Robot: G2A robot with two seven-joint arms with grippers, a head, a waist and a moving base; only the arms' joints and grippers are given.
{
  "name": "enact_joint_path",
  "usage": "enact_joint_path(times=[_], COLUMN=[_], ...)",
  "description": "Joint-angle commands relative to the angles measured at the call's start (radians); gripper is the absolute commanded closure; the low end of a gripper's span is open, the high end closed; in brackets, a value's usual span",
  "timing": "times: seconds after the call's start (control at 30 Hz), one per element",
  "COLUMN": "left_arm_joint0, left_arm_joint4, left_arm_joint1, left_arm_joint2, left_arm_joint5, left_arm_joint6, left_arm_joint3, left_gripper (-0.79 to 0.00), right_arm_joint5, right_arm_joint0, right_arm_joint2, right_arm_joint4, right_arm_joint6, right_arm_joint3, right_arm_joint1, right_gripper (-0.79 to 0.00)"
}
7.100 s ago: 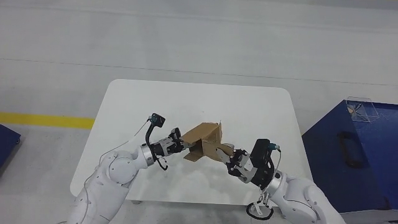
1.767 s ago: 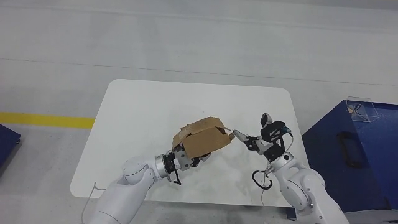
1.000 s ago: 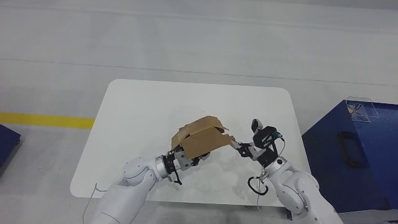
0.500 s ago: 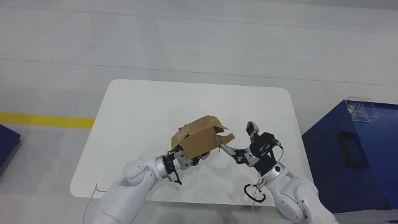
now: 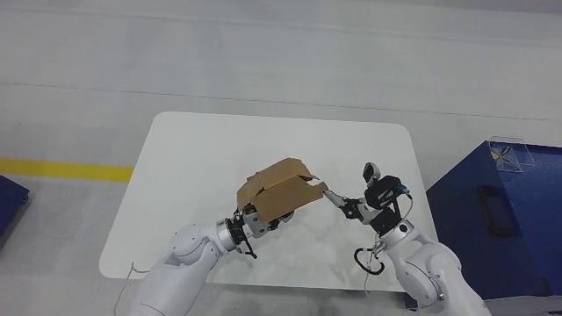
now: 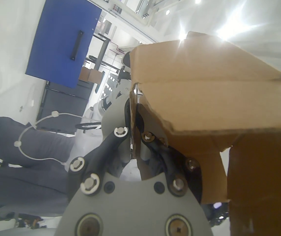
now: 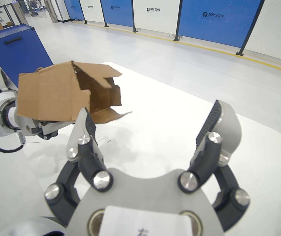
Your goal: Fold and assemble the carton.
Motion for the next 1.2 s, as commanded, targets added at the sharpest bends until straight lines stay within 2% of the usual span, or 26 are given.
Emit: enact_joint_path(times=[0.0,0.23,0.67,0.87,1.17], left_arm_joint0=[0.010,0.025,0.011,0.009,0.014], left_arm_joint4=[0.026,0.085,0.141,0.142,0.129], left_arm_joint1=[0.002,0.004,-0.001,-0.004,-0.003], left_arm_joint2=[0.004,0.017,0.047,0.054,0.044], left_arm_joint5=[-0.018,-0.054,-0.001,-0.007,-0.028], left_arm_joint6=[-0.017,-0.037,0.001,0.004,-0.014], left_arm_joint3=[-0.012,-0.027,-0.010,-0.005,-0.004], left_gripper=[0.000,0.000,0.000,0.000,0.000], right_arm_joint5=[0.003,0.007,-0.019,-0.014,-0.021], right_arm_joint0=[0.002,0.017,0.029,0.057,0.059], right_arm_joint2=[0.000,-0.013,-0.015,-0.058,-0.017], right_arm_joint4=[-0.006,-0.017,0.009,-0.021,-0.022], right_arm_joint6=[0.003,0.018,0.024,0.035,0.059], right_arm_joint3=[-0.005,0.011,-0.036,0.001,0.044], right_arm_joint1=[0.000,-0.003,-0.005,-0.010,-0.007], right_gripper=[-0.785,-0.785,-0.785,-0.785,-0.785])
